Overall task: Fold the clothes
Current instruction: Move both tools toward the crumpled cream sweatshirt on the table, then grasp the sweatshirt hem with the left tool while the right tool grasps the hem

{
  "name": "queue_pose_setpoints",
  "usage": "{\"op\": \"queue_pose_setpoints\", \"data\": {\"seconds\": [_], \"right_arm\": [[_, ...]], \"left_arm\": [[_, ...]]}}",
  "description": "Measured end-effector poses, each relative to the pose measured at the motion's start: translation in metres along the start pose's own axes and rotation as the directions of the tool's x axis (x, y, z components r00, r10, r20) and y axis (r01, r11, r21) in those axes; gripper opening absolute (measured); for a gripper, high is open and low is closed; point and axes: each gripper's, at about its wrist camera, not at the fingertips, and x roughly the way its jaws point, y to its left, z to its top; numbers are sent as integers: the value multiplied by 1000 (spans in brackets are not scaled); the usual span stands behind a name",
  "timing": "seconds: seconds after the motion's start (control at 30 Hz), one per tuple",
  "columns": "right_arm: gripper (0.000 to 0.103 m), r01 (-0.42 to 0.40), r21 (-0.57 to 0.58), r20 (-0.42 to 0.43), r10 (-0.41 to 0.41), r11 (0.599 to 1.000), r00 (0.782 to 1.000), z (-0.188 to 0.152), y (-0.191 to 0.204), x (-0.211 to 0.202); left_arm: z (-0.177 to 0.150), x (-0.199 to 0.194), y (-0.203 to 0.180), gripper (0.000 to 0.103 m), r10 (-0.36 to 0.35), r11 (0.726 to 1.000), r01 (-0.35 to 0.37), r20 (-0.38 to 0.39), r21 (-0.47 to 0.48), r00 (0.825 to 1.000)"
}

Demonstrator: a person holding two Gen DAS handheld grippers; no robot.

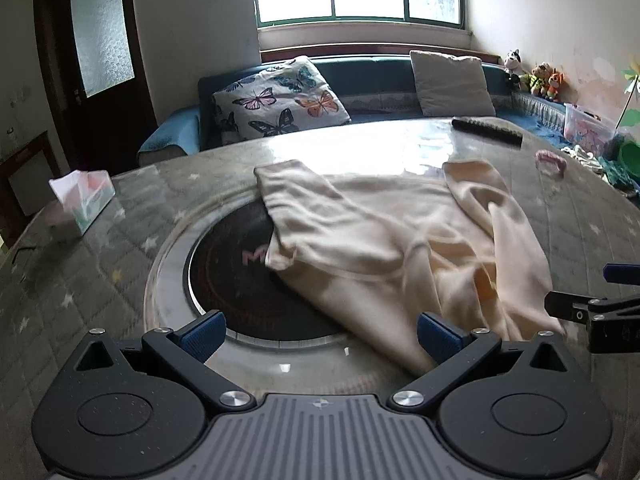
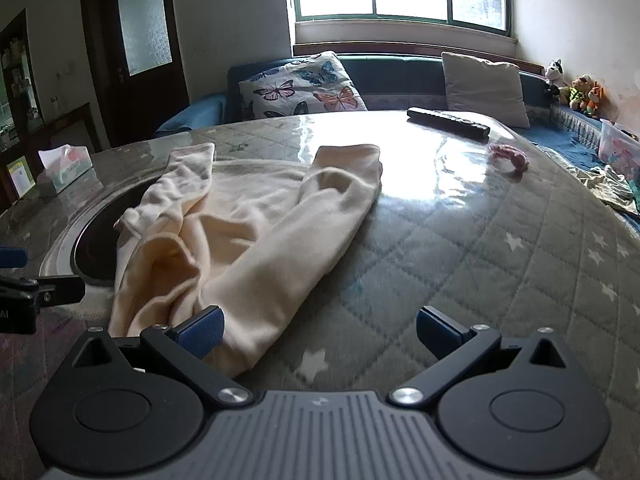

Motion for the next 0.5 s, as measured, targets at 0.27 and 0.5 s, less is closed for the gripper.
{"op": "queue_pose_setpoints", "data": {"seconds": [0.27, 0.5], "right_arm": [[103, -18, 31, -1, 18, 999, 1000, 41, -18, 32], [91, -24, 82, -21, 26, 996, 999, 78, -40, 73]], "left_arm": [[40, 30, -6, 100, -35, 999, 35, 26, 15, 999], [73, 69, -15, 89, -74, 997, 74, -1, -1, 997]]}}
